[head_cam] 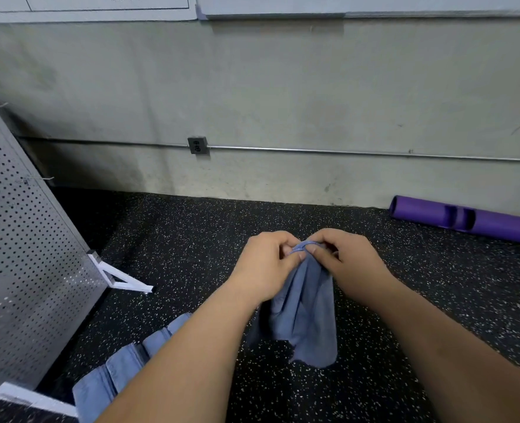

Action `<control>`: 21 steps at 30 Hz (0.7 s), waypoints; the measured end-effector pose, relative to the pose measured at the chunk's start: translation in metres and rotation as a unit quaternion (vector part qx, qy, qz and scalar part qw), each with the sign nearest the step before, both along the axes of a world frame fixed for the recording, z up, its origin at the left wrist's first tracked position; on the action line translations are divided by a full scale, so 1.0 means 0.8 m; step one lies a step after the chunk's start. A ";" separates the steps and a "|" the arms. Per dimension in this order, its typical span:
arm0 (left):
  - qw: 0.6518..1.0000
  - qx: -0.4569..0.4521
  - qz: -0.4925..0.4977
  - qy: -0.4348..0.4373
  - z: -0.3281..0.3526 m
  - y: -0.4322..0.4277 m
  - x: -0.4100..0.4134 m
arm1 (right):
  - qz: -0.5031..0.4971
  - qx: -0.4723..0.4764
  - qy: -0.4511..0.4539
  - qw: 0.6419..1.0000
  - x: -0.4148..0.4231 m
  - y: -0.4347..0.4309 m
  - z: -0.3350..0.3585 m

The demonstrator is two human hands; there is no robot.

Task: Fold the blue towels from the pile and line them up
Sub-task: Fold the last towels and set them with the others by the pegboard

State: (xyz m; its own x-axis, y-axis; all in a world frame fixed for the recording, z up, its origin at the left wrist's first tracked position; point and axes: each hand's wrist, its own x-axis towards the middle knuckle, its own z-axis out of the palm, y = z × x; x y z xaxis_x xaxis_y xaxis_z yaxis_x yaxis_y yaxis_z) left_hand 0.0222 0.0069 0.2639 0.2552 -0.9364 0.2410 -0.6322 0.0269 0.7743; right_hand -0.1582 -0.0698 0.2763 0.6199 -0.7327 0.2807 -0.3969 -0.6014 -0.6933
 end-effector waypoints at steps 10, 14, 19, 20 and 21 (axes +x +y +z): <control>0.997 -0.050 0.035 0.049 0.010 0.002 -0.002 | -0.133 -0.009 0.130 0.982 -0.009 -0.026 -0.022; 0.989 -0.075 0.109 0.069 0.011 0.000 0.011 | -0.173 -0.009 0.160 0.972 -0.025 -0.041 -0.028; 0.986 -0.013 0.159 0.051 0.003 0.001 0.027 | -0.182 -0.003 0.108 0.977 -0.035 -0.045 -0.027; 0.988 -0.005 0.151 0.043 0.003 0.002 0.026 | -0.172 -0.002 0.088 0.981 -0.033 -0.042 -0.024; 0.990 -0.003 0.138 0.039 0.002 0.002 0.025 | -0.159 0.001 0.065 0.985 -0.031 -0.037 -0.020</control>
